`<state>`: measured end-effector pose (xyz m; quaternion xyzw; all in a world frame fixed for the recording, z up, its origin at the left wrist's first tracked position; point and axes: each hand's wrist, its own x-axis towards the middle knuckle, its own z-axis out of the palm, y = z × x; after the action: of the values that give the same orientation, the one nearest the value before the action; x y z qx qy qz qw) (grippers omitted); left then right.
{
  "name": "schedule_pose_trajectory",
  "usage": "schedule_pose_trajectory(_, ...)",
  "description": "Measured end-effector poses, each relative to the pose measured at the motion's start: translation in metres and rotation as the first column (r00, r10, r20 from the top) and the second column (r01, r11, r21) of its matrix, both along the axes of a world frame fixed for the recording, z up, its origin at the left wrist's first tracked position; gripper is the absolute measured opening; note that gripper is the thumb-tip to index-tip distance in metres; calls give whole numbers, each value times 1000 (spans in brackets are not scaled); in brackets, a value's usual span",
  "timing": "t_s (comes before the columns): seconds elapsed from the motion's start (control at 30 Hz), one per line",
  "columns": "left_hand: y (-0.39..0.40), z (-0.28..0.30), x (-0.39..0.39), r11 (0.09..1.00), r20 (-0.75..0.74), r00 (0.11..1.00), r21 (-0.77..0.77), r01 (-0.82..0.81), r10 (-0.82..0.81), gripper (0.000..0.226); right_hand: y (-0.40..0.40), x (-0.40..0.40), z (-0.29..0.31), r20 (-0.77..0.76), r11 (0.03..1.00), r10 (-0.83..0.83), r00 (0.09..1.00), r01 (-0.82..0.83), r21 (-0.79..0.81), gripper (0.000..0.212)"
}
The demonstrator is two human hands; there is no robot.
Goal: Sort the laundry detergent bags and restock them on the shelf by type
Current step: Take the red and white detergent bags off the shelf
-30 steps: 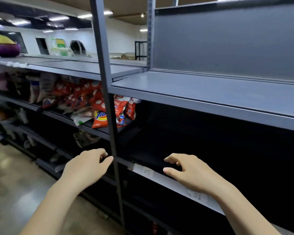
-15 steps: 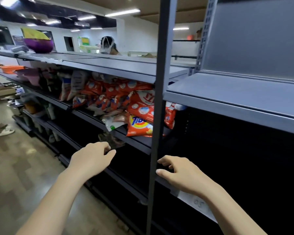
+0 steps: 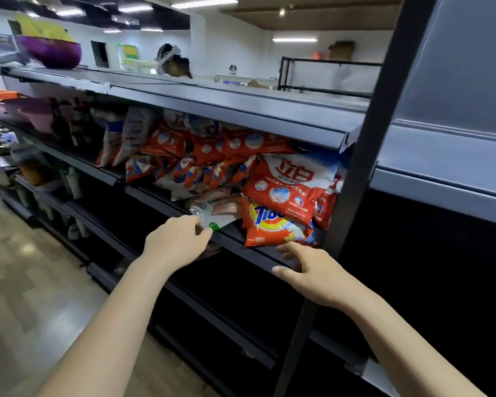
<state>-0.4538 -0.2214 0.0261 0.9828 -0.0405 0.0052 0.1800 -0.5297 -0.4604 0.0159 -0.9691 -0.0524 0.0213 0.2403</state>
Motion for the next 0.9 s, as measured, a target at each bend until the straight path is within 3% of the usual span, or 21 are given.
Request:
schedule_pose_trajectory(0.23, 27, 10, 122, 980, -123, 973, 3, 198, -196, 38, 33, 67, -1, 0, 963, -268, 963, 268, -18, 47)
schedule_pose_trajectory(0.43, 32, 15, 200, 961, 38, 961, -20, 276, -275, 47, 63, 116, 7, 18, 877, -480, 877, 480, -13, 45)
schedule_pose_trajectory(0.57, 21, 23, 243, 943, -25, 961, -198, 267, -277, 51, 66, 139, 12, -2, 790, -613, 790, 613, 5, 45)
schedule_pose_trajectory(0.67, 7, 24, 274, 894, -64, 918, -264, 362, -391, 75, 63, 155, 15, -4, 700, -713, 701, 713, 28, 55)
schedule_pose_trajectory(0.77, -11, 25, 291, 842, -59, 907, -402, 360, -416, 71, 52, 170, 9, 24, 606, -795, 606, 791, 88, 59)
schedule_pose_trajectory(0.83, -22, 25, 295, 774, -36, 912, -544, 325, -408, 65, 39, 179, -2, 30, 558, -829, 558, 822, 114, 60)
schedule_pose_trajectory(0.9, -33, 26, 297, 648, 8, 931, -716, 259, -364, 56, 31, 186, -11, -14, 518, -848, 530, 835, 183, 61)
